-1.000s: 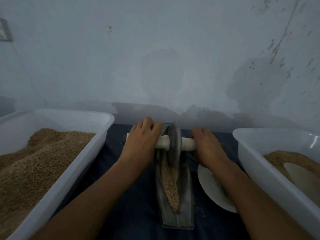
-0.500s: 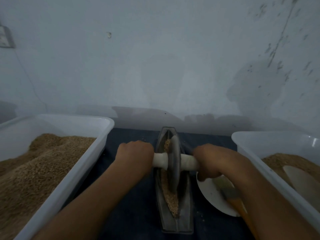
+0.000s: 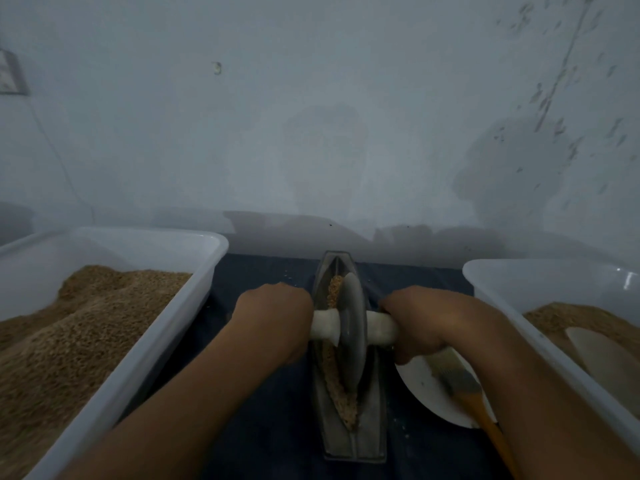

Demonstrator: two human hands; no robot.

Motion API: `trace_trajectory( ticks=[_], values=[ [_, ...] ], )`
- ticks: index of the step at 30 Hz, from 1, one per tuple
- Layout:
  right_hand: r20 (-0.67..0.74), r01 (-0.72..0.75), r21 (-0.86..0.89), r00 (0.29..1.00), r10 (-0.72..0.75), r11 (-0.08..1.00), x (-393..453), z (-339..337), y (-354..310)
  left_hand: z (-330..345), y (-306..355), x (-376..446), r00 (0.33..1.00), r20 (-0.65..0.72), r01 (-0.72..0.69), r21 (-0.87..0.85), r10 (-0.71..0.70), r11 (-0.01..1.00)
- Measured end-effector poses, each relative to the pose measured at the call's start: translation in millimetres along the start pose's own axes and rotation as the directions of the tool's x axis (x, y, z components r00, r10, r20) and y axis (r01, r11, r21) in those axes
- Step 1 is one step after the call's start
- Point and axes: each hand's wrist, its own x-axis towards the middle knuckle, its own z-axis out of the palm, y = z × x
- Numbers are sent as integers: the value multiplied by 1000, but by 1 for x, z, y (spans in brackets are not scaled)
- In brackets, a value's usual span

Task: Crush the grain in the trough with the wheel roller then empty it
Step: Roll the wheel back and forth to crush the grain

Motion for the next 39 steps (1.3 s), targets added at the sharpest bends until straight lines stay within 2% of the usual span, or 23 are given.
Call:
trace_trajectory(
  ticks=[2, 4, 8, 11, 14, 16, 19, 22, 25, 29, 32, 35, 39],
  values=[
    [-127, -13, 4, 992, 13, 1000, 13, 6, 2, 6, 0, 6, 991, -130, 15, -2, -15, 1000],
    [-297, -18, 74, 954, 39, 997, 26, 12, 3, 14, -2, 12, 969, -247, 19, -5, -20, 1000],
    [-651, 54, 188, 754, 83, 981, 47, 28, 8, 30, -7, 27, 889, -455, 41, -32, -51, 999],
    [-783, 135, 242, 612, 111, 961, 54, 38, 8, 33, -11, 34, 835, -549, -4, -56, -27, 998],
    [-833, 162, 266, 534, 142, 950, 59, 47, 10, 33, -11, 34, 795, -606, -72, -73, 13, 995],
    [-801, 147, 280, 580, 146, 949, 61, 48, 14, 30, -7, 32, 788, -616, -79, -63, 24, 995],
    [-624, 57, 275, 770, 133, 960, 58, 40, 20, 24, -2, 27, 820, -572, -30, -58, -9, 998],
    [-469, -1, 155, 880, 75, 988, 45, 26, 20, 20, 1, 21, 896, -440, 46, -49, -63, 998],
    [-271, -16, -2, 962, 15, 1000, 27, 14, 12, 15, -1, 11, 964, -260, 46, -25, -51, 999],
    [-30, 3, -1, 1000, -3, 1000, 4, 3, 2, -4, -2, -3, 1000, 6, -14, -49, 15, 999],
    [39, 27, 11, 999, -27, 1000, -10, -4, -2, -14, 2, -14, 989, 144, -18, -18, 21, 1000],
    [76, 47, 42, 996, -50, 998, -23, -10, -6, -22, 2, -24, 985, 170, -32, 1, 31, 999],
    [70, 65, 71, 995, -70, 995, -33, -16, -8, -34, -3, -33, 992, 120, -33, 36, 28, 999]
  ],
)
